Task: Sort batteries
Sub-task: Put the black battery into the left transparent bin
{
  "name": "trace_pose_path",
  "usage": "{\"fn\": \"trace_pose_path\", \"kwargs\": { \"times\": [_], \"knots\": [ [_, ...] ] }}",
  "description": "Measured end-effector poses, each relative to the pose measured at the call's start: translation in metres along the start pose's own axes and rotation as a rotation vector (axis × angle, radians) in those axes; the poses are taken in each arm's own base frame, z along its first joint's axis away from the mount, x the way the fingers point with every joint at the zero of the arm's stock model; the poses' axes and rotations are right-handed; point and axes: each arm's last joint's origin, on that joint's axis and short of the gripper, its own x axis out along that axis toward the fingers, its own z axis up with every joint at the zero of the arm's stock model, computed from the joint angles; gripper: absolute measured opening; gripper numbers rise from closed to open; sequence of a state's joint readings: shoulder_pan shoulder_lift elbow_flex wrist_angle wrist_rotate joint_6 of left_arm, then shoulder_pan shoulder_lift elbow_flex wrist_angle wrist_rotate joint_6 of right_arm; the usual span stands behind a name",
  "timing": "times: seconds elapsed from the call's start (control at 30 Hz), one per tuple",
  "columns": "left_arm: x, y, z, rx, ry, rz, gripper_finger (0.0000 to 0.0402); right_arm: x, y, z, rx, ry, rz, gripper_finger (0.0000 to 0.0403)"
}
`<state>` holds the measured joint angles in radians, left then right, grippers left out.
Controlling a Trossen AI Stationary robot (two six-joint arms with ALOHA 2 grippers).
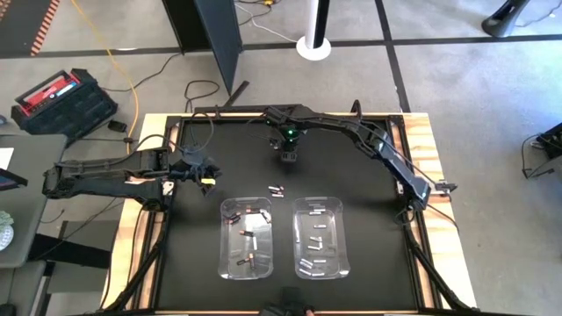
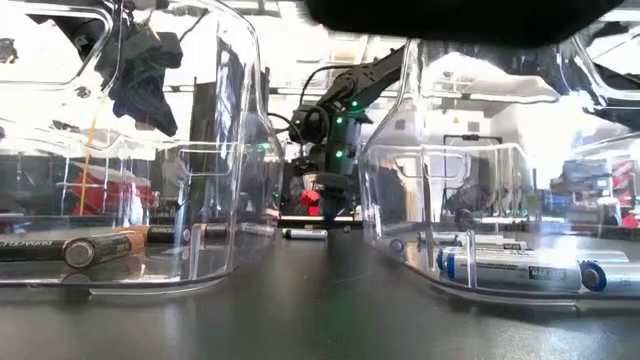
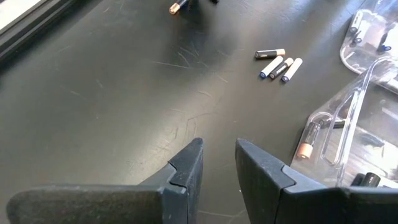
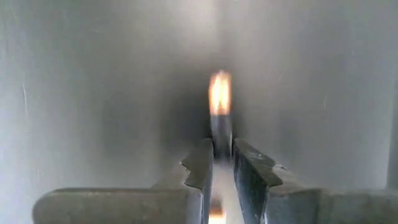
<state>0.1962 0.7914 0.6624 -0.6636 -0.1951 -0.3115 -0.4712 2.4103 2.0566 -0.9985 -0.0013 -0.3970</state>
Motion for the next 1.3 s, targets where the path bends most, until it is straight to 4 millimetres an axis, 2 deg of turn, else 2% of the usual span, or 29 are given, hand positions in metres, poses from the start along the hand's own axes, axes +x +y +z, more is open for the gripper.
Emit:
{"fn": "trace_pose_path", "kwargs": {
  "times": [0.13,0.47,0.83,1.07,1.3],
  "knots": [
    [0.0,0.0,0.0,0.001,0.0,0.0,0.0091,-0.008,-0.002,-0.002,0.029,0.004,-0.001,0.0074],
    [0.0,0.0,0.0,0.001,0.001,0.0,0.0091,-0.008,-0.001,-0.002,0.045,0.008,0.002,0.0074],
    [0.0,0.0,0.0,0.017,0.002,0.0,0.0091,-0.03,-0.003,0.01,0.088,-0.053,-0.018,0.008],
    [0.0,0.0,0.0,0.031,0.002,0.001,0.0091,-0.031,-0.001,0.015,0.073,-0.086,-0.026,0.0119],
    [0.0,0.0,0.0,0.043,0.001,0.001,0.0091,-0.028,0.007,0.021,-0.03,-0.124,-0.04,0.0196]
  ]
}}
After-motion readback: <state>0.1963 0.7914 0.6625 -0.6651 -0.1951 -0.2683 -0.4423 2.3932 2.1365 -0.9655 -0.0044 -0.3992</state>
